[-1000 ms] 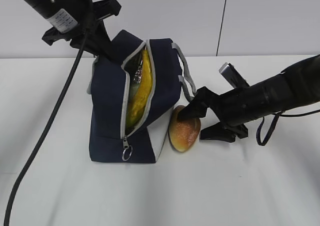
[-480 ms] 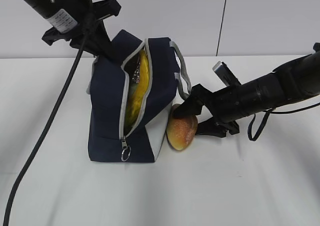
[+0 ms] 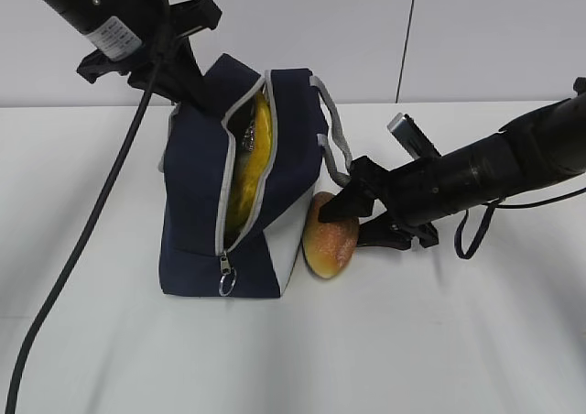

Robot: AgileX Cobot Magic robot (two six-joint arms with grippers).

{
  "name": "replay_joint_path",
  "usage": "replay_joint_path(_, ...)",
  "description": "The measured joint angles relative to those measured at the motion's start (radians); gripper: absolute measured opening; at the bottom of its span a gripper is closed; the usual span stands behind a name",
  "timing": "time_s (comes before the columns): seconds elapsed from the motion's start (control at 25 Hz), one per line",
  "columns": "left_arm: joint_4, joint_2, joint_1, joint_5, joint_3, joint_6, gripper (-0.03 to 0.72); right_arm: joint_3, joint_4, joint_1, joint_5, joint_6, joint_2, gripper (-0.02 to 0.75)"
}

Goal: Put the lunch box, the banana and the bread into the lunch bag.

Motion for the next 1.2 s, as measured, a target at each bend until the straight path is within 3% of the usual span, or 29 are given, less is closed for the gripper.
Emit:
replay_joint_path(0.36,0.000,0.000,0.000,0.010,0.000,0.000,0.001,-0.002,-0.074,-0.029,0.113,0.000,0.000,0.454)
replay_joint_path(0.6,0.001,0.000,0.000,0.011,0.000,0.000,0.001,-0.002,-0.099,-0.099,0.307,0.000,0.000,0.454)
replay_joint_path(0.84,0.001,0.000,0.000,0.011,0.000,0.001,0.001,-0.003,-0.191,-0.109,0.328,0.017,-0.027,0.453)
replay_joint_path(1.2,0.001,0.000,0.000,0.015,0.000,0.001,0.001,-0.003,-0.228,-0.109,0.346,0.095,-0.235,0.452)
